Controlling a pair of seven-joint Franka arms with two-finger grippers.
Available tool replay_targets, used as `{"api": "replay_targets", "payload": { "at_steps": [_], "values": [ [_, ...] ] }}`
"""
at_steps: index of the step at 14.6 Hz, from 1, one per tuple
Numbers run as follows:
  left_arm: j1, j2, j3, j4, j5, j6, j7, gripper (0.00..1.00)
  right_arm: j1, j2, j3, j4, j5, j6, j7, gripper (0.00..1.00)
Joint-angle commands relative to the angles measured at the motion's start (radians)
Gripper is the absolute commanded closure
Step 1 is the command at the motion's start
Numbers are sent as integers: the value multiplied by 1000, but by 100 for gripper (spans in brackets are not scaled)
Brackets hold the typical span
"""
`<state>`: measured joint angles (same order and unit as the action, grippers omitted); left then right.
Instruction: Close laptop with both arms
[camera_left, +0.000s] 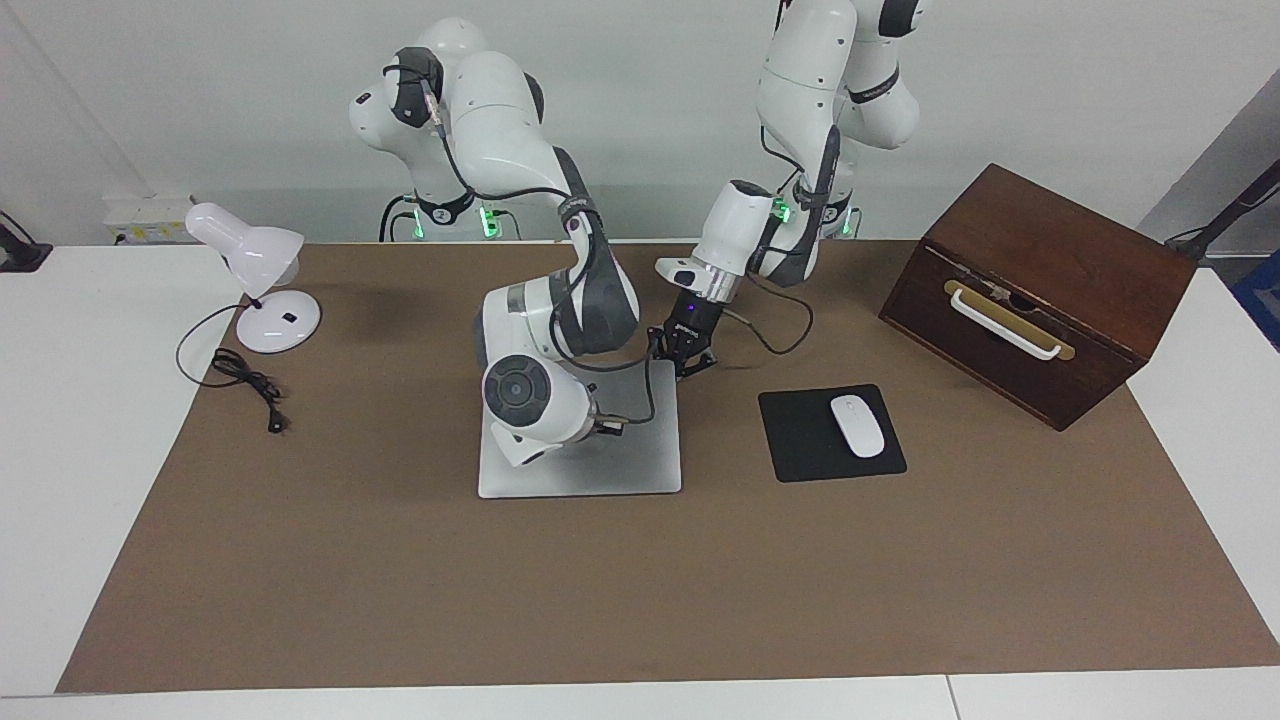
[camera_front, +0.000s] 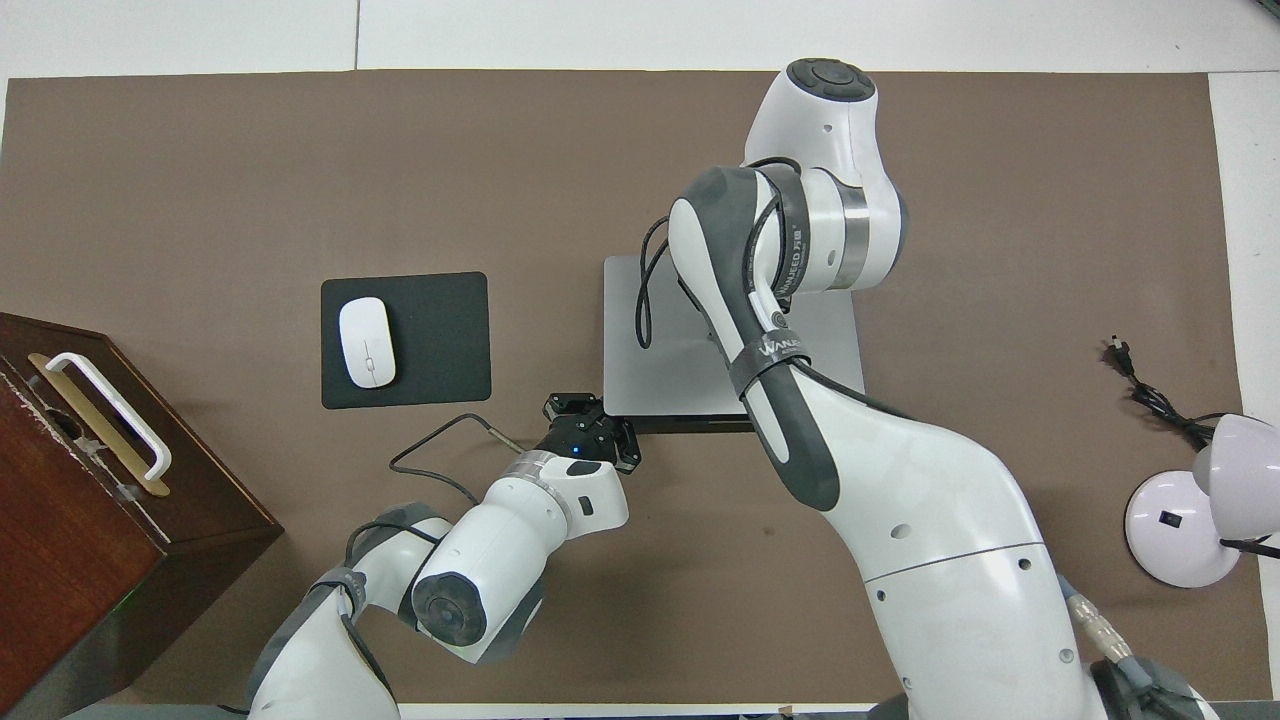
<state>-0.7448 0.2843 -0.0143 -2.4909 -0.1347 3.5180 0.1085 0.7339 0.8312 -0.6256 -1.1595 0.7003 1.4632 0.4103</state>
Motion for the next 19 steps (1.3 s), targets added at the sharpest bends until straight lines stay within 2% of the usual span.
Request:
{"api": "replay_targets", "payload": {
  "at_steps": [1, 7, 11, 14, 17, 19],
  "values": [
    [5, 50, 5, -45, 18, -14, 7, 100, -2, -18, -64, 47, 51, -105, -10, 100],
    [16, 36, 5, -45, 18, -16, -3, 100, -28, -104, -121, 61, 39, -149, -15, 100],
    [18, 10, 5, -69, 18, -17, -1, 100, -119, -173, -135, 153, -27, -178, -51, 100],
    [18, -28, 5, -106, 18, -17, -3, 100, -189, -256, -128, 172, -91, -181, -146, 100],
    [18, -71, 5, -140, 18, -25, -7, 100, -240, -351, -88, 175, -210, -182, -266, 100],
    [22, -105, 4, -161, 18, -39, -12, 100, -310, -423, 33, 175, -335, -182, -298, 100]
  ]
}}
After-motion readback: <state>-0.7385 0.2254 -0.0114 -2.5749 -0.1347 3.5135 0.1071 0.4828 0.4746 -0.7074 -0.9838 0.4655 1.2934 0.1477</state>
